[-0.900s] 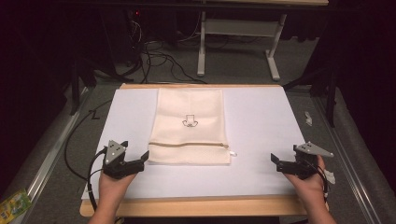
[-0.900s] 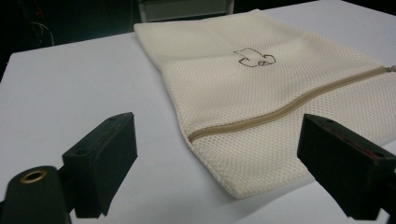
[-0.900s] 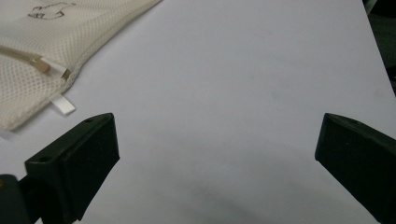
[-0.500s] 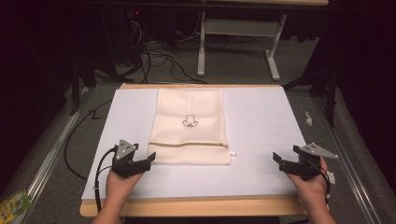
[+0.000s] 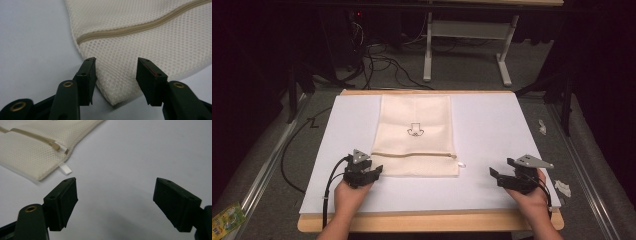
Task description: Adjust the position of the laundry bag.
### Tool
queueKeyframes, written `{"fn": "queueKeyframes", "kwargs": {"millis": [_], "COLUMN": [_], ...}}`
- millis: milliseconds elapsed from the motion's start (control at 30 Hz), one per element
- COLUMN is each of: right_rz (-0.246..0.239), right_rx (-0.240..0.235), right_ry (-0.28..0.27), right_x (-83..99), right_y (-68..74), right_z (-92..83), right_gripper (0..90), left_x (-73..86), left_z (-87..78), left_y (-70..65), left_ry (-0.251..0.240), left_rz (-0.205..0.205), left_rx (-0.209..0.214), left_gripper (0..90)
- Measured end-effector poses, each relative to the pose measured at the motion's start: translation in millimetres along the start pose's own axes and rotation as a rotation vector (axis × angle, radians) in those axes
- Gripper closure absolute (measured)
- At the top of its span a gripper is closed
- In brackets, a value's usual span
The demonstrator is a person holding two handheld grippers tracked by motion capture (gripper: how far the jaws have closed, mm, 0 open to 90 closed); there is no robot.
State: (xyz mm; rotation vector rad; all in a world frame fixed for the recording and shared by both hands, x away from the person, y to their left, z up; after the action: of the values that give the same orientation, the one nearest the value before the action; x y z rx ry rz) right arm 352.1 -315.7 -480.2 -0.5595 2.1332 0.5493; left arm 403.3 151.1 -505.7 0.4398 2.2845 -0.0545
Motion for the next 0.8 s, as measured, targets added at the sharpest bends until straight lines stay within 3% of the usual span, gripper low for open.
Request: {"fn": "queueKeyframes", "kwargs": {"millis": [67, 167, 200, 267, 300, 367, 400, 500, 533, 567, 600, 700, 733, 800], "right_rz": [-0.002, -0.013, -0.01, -0.002, 0.0, -0.005, -0.005, 0.011, 0.011, 0.009, 0.009, 0.038, 0.038, 0.04], "right_rx": [-0.021, -0.046, -0.06, -0.079, -0.081, -0.095, -0.095, -0.093, -0.093, -0.09, -0.09, -0.092, -0.092, -0.071], "right_ry": [0.009, 0.02, 0.021, 0.02, 0.028, 0.029, 0.029, 0.023, 0.023, 0.027, 0.027, 0.06, 0.06, 0.095], "right_x": [-2.3, -7.5, -9.9, -15.3, -18.1, -24.9, -24.9, -43.2, -43.2, -53.3, -53.3, -70.0, -70.0, -74.3], "right_y": [8.4, 23.1, 27.2, 34.1, 36.7, 41.1, 41.1, 41.6, 41.6, 40.5, 40.5, 39.0, 39.0, 39.6], "right_z": [6.4, 15.5, 18.3, 23.8, 27.0, 34.9, 34.9, 64.5, 64.5, 83.4, 83.4, 123.4, 123.4, 139.8], "right_gripper": [20.1, 21.4, 22.2, 26.8, 33.0, 49.3, 49.3, 50.5, 50.5, 48.3, 48.3, 43.8, 43.8, 43.5], "left_x": [1.5, 3.1, 2.9, 2.7, 2.6, 2.5, 2.7, 2.6, 2.6, 2.8, 2.8, 2.5, 2.5, 3.9], "left_z": [-0.5, -0.4, -0.7, -1.2, -3.1, -4.5, -6.8, -14.5, -16.0, -18.0, -18.0, -17.8, -17.8, -15.9], "left_y": [3.5, 5.3, 5.5, 5.1, 4.2, 4.0, 3.8, 4.0, 4.1, 3.7, 3.7, 3.4, 3.4, 3.4], "left_ry": [0.002, -0.005, 0.001, 0.003, 0.013, 0.017, 0.015, -0.008, -0.012, -0.013, -0.013, -0.019, -0.019, -0.009], "left_rz": [-0.01, -0.014, -0.028, -0.023, 0.002, 0.009, 0.015, 0.025, 0.031, 0.061, 0.061, 0.078, 0.078, 0.088], "left_rx": [-0.017, -0.006, 0.015, 0.02, 0.03, 0.041, 0.049, 0.057, 0.055, 0.046, 0.046, 0.028, 0.028, 0.026], "left_gripper": [61.1, 80.9, 83.5, 85.7, 86.1, 86.2, 86.2, 86.2, 86.2, 86.1, 86.0, 86.0, 86.0, 86.0]}}
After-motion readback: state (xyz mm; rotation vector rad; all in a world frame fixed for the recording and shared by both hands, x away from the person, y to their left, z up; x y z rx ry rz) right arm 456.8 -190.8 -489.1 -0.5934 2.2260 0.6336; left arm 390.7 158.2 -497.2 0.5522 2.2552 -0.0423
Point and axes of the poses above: each handheld gripper's, and its own axes: z roughly forward along the jaws, x roughly out of its underside, y roughly to its left, the point moved 4 cm from there along z, roughly forward along the jaws, and after that the axes turned 14 degrees about -x, right-handed, at the moved point
